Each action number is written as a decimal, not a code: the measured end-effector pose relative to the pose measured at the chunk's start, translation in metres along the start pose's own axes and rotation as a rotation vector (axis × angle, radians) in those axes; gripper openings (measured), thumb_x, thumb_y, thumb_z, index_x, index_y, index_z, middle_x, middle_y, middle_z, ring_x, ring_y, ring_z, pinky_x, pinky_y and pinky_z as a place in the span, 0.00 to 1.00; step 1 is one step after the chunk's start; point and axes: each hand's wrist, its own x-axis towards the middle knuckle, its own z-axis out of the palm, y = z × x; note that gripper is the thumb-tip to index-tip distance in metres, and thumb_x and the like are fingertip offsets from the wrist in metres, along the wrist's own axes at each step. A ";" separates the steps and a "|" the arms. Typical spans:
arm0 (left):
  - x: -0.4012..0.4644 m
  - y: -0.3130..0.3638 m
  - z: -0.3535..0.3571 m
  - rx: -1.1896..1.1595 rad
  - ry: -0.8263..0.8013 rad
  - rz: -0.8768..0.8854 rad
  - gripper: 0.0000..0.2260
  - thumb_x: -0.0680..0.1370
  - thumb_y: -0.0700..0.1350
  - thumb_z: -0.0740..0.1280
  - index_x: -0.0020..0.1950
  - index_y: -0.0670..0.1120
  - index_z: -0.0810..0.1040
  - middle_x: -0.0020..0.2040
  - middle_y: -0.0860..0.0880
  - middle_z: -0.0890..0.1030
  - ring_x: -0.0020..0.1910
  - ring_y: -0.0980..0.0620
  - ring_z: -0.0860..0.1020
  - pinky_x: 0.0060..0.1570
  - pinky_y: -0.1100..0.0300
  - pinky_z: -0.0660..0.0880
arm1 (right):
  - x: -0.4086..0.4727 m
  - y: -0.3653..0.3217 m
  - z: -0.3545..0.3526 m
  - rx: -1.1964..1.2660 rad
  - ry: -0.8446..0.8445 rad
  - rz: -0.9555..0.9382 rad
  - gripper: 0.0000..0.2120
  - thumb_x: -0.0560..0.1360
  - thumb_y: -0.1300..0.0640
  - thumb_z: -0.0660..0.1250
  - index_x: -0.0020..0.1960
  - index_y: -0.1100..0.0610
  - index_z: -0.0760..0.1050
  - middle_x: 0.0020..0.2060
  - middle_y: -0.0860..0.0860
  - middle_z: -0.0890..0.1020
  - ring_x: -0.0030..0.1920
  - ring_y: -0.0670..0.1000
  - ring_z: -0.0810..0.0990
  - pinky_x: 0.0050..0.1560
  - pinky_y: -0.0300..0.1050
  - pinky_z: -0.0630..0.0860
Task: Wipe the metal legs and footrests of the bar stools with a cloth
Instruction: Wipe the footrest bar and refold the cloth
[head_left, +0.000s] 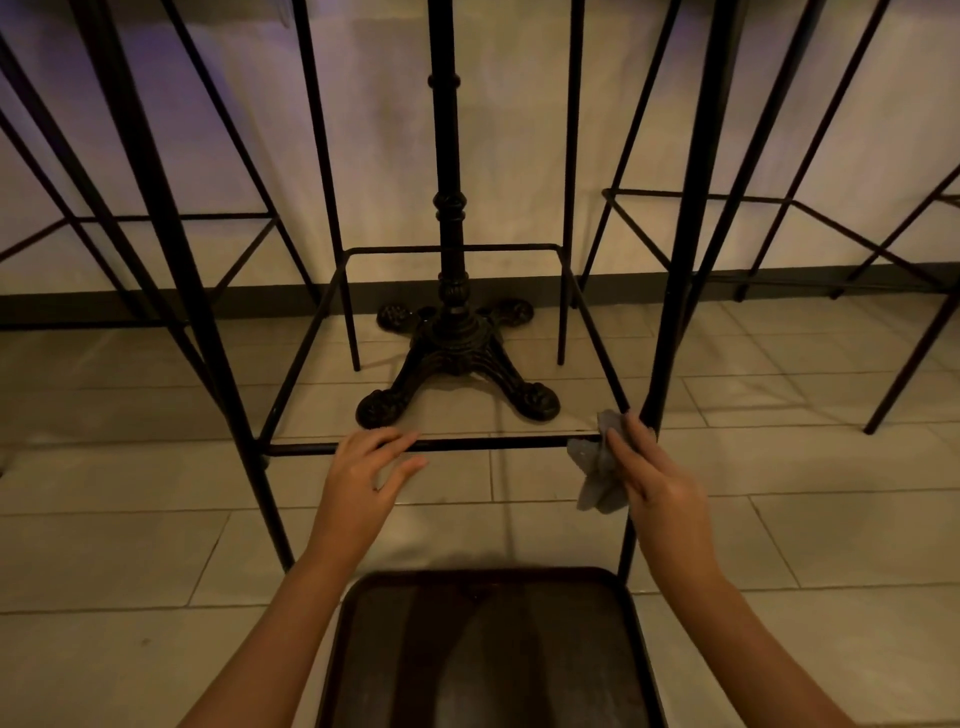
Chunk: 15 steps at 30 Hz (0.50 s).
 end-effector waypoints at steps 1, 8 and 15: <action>-0.002 -0.002 0.000 0.010 0.001 0.021 0.21 0.75 0.60 0.61 0.57 0.47 0.79 0.54 0.55 0.77 0.57 0.59 0.71 0.66 0.69 0.57 | -0.001 0.002 0.005 -0.003 -0.016 0.007 0.24 0.69 0.72 0.69 0.63 0.61 0.74 0.66 0.58 0.71 0.64 0.59 0.72 0.61 0.56 0.70; -0.003 -0.003 0.001 -0.019 0.066 0.021 0.22 0.80 0.57 0.51 0.58 0.45 0.78 0.55 0.54 0.78 0.58 0.62 0.71 0.69 0.69 0.52 | -0.002 -0.004 0.023 -0.044 -0.017 -0.070 0.23 0.66 0.72 0.71 0.61 0.63 0.75 0.63 0.62 0.73 0.64 0.60 0.70 0.64 0.49 0.68; -0.003 -0.001 -0.001 -0.028 0.061 0.024 0.22 0.80 0.60 0.50 0.58 0.50 0.77 0.55 0.55 0.78 0.58 0.62 0.72 0.69 0.67 0.54 | -0.001 -0.032 0.045 0.165 -0.102 -0.101 0.19 0.74 0.58 0.58 0.62 0.64 0.73 0.66 0.59 0.67 0.68 0.44 0.59 0.69 0.28 0.49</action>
